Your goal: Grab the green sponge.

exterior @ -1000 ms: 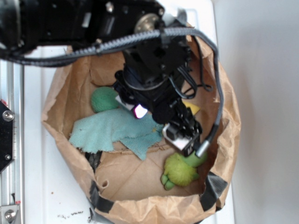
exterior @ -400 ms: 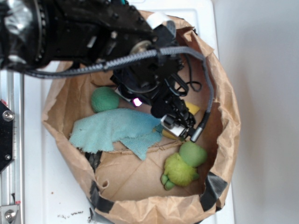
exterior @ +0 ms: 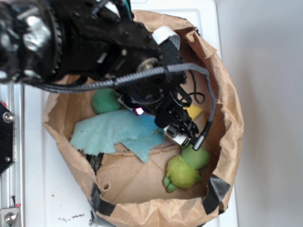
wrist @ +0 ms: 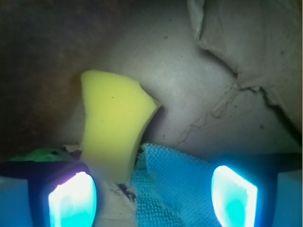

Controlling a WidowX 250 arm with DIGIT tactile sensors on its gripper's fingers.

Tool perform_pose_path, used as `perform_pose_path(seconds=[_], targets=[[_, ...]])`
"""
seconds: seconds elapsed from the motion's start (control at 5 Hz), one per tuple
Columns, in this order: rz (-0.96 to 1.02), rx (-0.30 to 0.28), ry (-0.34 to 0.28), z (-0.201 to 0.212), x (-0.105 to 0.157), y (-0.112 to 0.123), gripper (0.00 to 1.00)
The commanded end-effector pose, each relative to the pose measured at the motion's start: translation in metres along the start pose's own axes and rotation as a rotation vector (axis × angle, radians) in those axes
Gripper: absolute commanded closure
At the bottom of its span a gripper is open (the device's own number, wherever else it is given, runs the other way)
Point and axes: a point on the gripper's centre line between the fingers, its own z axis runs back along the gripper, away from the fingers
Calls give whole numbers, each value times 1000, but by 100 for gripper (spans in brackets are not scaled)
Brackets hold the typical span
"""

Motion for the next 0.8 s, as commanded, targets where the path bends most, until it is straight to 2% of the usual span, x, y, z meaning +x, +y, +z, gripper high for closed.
perform_pose_path(seconds=[0.0, 0.4, 0.6], targets=[[30, -58, -10, 11, 20, -6, 0], [82, -2, -77, -1, 19, -16, 0], [82, -2, -77, -1, 19, -16, 0]])
